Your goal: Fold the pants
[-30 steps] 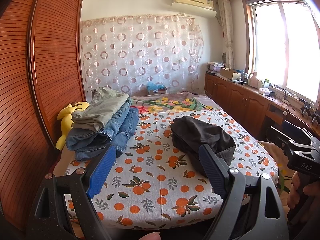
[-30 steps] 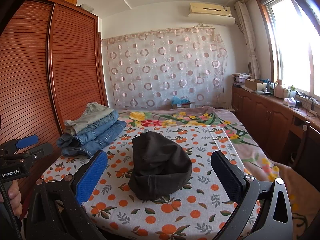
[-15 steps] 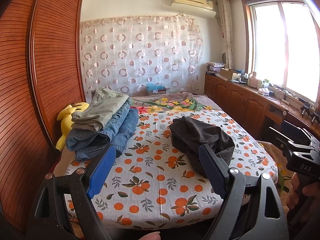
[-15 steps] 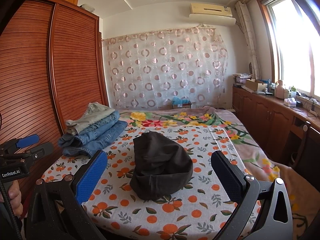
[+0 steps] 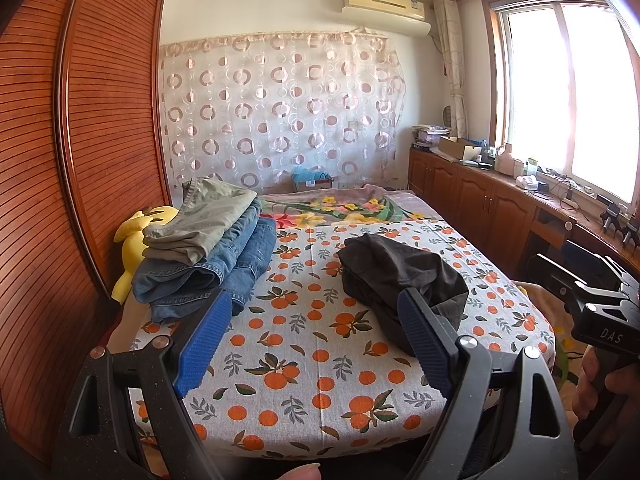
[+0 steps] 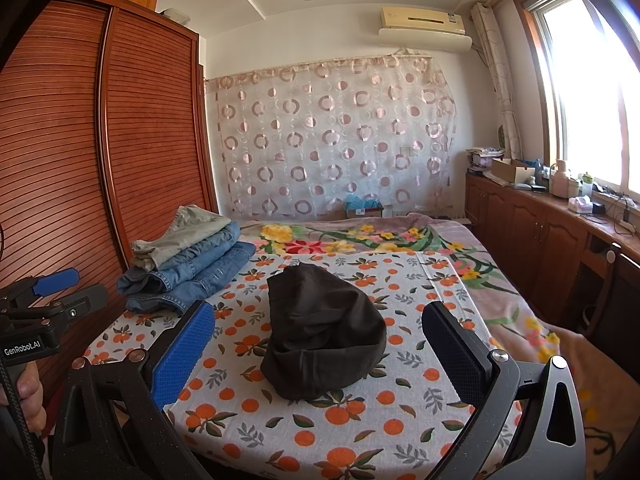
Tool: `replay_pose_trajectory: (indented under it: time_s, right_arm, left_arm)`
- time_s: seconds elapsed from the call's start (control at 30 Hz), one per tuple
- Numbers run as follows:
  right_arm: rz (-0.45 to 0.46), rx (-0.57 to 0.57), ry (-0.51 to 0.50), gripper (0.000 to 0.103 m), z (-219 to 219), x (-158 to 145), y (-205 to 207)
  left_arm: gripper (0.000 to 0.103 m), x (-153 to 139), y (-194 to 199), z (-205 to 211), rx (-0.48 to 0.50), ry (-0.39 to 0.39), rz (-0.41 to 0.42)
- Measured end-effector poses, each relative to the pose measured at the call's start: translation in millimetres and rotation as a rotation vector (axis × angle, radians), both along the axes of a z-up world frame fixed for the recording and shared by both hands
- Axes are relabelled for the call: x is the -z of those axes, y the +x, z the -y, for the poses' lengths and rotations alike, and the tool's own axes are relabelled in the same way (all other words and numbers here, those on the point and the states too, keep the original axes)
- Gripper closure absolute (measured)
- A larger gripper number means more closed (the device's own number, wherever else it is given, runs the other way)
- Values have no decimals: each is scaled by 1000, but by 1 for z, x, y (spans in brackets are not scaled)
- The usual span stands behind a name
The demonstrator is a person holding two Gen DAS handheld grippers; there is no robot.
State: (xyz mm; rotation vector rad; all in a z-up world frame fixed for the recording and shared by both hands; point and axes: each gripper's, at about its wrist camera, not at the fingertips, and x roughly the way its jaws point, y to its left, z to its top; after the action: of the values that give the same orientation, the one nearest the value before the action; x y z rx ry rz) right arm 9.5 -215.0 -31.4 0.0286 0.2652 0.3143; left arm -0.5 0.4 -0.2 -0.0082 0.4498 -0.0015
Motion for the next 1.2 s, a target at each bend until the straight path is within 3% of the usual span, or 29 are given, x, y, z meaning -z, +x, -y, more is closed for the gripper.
replay_pose_trajectory:
  time_s: [0.77,0.9,1.2]
  right_arm:
    - [-2,-1,0,0,0,0,0]
    - [-6,0,0,0,-1,1,0]
    - [-47,-12,-12,0,4,7,11]
  left_arm:
    - [17,0,0,0,0,1,1]
    - [17,-10,-6,7,0,2,-7]
    - [17,13,14,0,17,-19,-62]
